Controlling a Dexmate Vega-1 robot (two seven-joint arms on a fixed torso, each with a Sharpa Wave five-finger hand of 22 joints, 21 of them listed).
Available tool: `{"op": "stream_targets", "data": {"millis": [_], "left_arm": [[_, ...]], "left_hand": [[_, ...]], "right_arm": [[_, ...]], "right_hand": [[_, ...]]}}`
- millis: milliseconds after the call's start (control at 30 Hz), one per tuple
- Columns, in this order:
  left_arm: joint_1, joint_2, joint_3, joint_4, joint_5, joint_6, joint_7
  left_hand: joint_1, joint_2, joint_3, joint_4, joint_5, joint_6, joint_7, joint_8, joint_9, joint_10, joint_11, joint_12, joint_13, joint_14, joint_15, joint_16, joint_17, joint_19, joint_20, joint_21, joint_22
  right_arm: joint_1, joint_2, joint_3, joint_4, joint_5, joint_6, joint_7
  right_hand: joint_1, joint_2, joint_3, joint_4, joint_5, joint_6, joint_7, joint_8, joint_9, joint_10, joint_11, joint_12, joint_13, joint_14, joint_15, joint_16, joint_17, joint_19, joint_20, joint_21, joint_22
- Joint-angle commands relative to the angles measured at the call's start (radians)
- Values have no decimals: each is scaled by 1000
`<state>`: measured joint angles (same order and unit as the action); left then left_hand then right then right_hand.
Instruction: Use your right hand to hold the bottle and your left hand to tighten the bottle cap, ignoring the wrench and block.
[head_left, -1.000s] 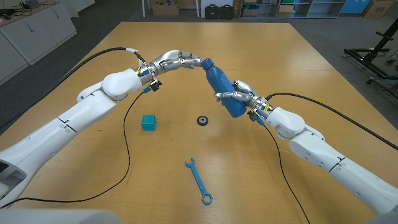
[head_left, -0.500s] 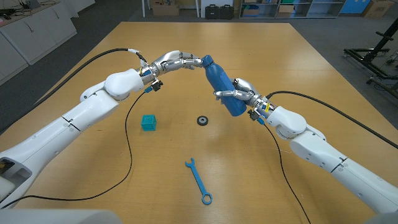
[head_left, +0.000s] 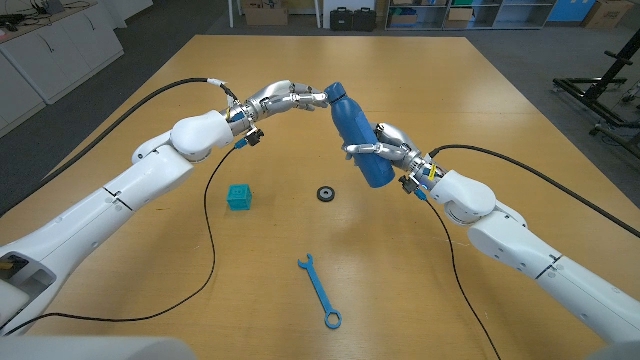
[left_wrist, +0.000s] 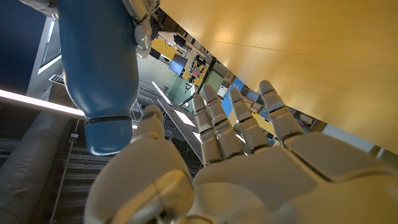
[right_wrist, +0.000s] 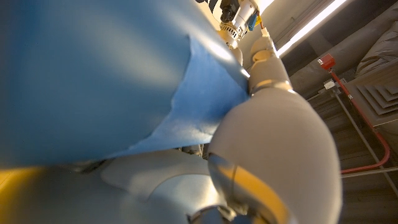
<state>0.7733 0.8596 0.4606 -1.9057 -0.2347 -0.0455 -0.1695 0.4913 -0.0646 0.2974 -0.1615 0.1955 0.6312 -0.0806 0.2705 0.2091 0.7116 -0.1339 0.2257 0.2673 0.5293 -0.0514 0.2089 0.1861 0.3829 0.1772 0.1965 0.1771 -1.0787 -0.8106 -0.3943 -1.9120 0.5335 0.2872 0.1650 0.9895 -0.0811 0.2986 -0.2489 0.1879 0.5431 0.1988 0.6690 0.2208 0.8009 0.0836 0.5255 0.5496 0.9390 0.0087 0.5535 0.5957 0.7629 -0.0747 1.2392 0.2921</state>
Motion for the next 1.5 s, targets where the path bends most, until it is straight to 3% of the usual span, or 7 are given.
{"op": "stream_targets", "data": {"millis": [33,467,633,833,1000,1200,1500], "left_arm": [[10,-9,2,5,33,19,47],[84,13,-47,-29,6,7,102],[175,58,-96,-78,10,-27,150],[344,79,-216,-97,-47,-111,251],[438,63,-278,-76,-76,-190,291],[461,34,-289,-31,-112,-231,277],[469,-44,-294,1,-120,-247,340]], "left_hand": [[-10,-17,6,1,-2,14,1,9,0,14,-4,7,2,16,-30,8,3,14,0,5,0],[-21,-6,8,12,-7,14,9,9,0,17,5,6,1,18,-31,8,5,11,-3,3,1],[-90,66,17,63,-13,-3,24,-2,3,-17,44,-8,4,0,-17,3,13,-7,-5,-2,3],[-112,91,23,75,-12,-19,31,-10,4,-36,59,-15,4,-9,-24,0,14,-12,-13,-3,3],[-118,95,24,77,-12,-21,35,-11,5,-41,59,-16,4,-10,-25,-1,14,-11,-18,-2,3],[-123,100,25,79,-12,-27,37,-14,5,-45,57,-18,3,-11,-27,-1,14,-11,-22,-2,3],[-137,105,26,81,-12,-22,38,-14,5,-41,56,-15,1,-15,-25,-3,13,-37,-34,-10,2]], "right_arm": [[-34,-26,31,-37,29,16,6],[-47,-31,32,-64,-28,-23,-57],[-38,-16,16,-75,-61,-61,-96],[-32,20,-4,-85,-126,-111,-187],[-53,28,3,-120,-180,-158,-274],[-68,43,11,-132,-200,-175,-324],[-13,68,4,-15,-197,-115,-282]], "right_hand": [[209,225,108,98,-5,286,-243,4,2,237,-228,0,3,145,-216,4,4,3,-151,7,0],[209,225,108,98,-5,286,-244,3,2,239,-229,-2,3,147,-216,3,6,3,-151,10,-3],[209,224,108,98,-6,288,-245,3,2,239,-228,-3,1,146,-216,2,6,1,-151,11,-5],[208,225,108,98,-6,288,-245,3,2,239,-230,-4,2,146,-216,2,7,1,-151,12,-7],[207,224,108,99,-6,289,-243,3,2,239,-229,-5,3,146,-215,1,7,-1,-151,13,-8],[206,222,108,98,-6,290,-242,3,2,238,-229,-9,2,142,-214,-1,8,-6,-151,13,-12],[207,221,109,97,-5,290,-243,2,2,240,-230,-9,4,141,-214,-3,9,-7,-151,15,-15]]}}
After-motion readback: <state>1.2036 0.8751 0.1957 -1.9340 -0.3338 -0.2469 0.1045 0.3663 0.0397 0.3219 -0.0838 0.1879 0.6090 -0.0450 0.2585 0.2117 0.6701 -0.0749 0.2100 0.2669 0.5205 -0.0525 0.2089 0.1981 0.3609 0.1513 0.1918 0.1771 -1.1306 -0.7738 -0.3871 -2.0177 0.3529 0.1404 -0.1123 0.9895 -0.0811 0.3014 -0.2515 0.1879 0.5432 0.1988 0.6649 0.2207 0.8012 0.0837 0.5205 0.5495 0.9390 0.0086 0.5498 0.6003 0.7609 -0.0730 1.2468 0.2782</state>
